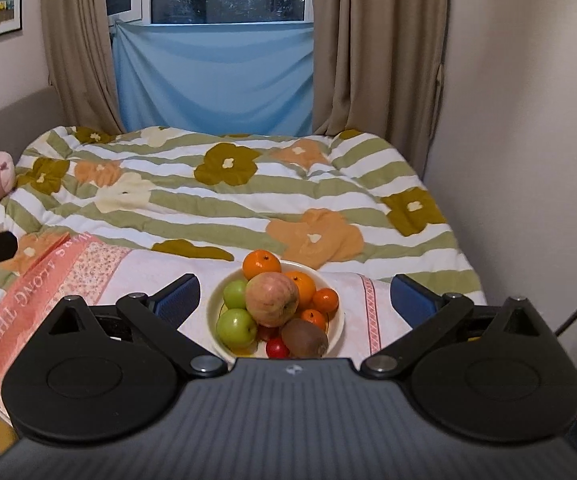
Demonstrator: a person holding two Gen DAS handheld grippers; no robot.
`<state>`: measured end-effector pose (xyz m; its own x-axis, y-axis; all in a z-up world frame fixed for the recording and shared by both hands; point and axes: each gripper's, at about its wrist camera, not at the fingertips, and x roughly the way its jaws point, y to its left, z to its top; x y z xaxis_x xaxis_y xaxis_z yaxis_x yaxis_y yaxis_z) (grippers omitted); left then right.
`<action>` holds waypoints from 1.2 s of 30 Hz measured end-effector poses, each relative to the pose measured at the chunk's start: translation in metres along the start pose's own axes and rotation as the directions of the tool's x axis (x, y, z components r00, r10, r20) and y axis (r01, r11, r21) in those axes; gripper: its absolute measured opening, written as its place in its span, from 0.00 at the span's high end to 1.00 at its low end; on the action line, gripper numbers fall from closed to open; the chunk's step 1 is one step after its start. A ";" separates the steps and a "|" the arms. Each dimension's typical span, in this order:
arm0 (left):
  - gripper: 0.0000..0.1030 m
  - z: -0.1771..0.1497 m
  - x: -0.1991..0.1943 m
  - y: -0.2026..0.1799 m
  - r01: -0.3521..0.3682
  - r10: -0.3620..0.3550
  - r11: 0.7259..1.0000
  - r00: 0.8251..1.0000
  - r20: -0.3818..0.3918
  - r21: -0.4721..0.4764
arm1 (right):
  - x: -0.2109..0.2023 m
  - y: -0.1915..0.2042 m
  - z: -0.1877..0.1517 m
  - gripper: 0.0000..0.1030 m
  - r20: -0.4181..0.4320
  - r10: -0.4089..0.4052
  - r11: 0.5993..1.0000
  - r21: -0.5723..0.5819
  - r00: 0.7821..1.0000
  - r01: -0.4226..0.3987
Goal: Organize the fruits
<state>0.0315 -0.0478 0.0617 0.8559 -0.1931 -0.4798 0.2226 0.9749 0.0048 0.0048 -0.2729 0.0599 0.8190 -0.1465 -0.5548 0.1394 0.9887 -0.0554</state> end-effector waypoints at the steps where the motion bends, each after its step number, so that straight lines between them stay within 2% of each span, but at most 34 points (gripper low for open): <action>1: 0.00 -0.001 -0.003 0.002 -0.003 0.003 1.000 1.000 -0.004 -0.004 | -0.005 0.004 -0.003 0.00 -0.001 -0.004 1.000 -0.003 1.000 0.004; 8: 0.00 -0.018 -0.021 0.006 -0.039 0.039 0.999 0.999 -0.006 0.034 | -0.026 0.021 -0.024 0.00 -0.027 0.010 0.998 0.055 1.000 -0.009; 13: 0.00 -0.027 -0.027 0.009 -0.037 0.037 0.998 0.999 -0.006 0.044 | -0.028 0.029 -0.032 0.00 -0.042 0.005 0.999 0.053 0.999 -0.003; 36: 0.00 -0.034 -0.033 0.018 -0.037 0.038 0.999 0.999 -0.018 0.027 | -0.037 0.038 -0.037 0.00 -0.055 -0.025 0.996 0.079 0.998 0.029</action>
<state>-0.0081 -0.0201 0.0476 0.8553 -0.1543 -0.4946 0.2031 0.9781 0.0462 -0.0405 -0.2287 0.0479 0.7835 -0.1691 -0.5980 0.2065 0.9784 -0.0061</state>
